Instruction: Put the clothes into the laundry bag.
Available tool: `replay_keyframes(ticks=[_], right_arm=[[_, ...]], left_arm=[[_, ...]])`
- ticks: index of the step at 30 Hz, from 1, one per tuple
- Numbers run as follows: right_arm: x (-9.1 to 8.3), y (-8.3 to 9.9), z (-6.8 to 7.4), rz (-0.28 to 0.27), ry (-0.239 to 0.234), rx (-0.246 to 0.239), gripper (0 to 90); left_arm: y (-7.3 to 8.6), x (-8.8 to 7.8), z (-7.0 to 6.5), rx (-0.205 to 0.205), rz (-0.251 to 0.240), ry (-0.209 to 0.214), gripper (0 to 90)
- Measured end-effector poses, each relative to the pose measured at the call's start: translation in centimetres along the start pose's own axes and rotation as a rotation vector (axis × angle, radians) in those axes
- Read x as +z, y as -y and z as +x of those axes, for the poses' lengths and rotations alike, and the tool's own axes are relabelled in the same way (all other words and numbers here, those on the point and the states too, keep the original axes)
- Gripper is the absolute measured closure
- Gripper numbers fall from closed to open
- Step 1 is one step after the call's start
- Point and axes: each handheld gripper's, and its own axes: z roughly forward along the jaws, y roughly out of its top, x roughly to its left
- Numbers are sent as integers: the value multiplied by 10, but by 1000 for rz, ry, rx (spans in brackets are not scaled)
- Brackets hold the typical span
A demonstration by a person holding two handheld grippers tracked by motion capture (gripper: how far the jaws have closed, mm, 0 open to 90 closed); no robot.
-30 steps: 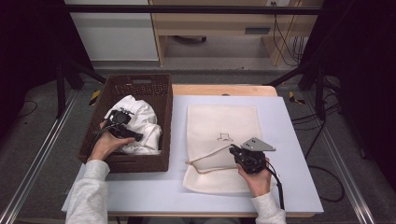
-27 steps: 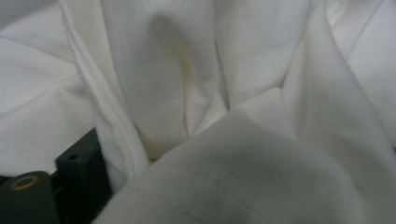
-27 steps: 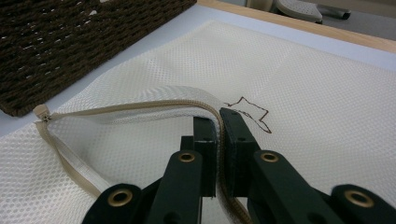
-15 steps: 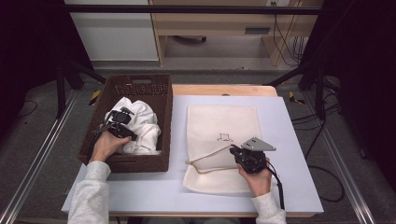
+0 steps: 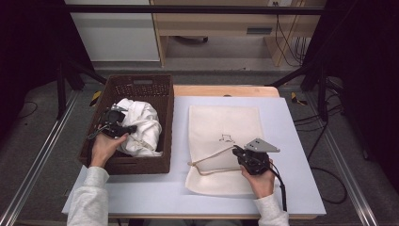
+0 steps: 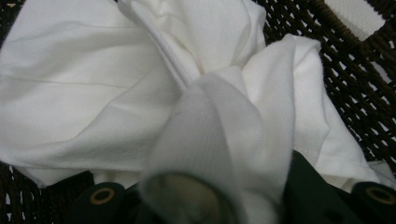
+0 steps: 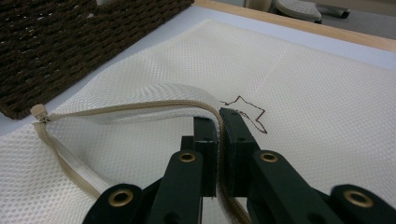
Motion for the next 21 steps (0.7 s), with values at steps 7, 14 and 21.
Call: replay_keyframes(ticks=[7, 14, 21], right_arm=[[1, 0, 0, 2, -1, 0, 863], [2, 1, -1, 8, -5, -1, 862], [1, 0, -1, 4, -9, 4, 860]], left_arm=[[-2, 13, -1, 39, 49, -20, 420], [-15, 36, 4, 79, 76, -42, 64], [-9, 53, 2, 109, 206, -24, 40]])
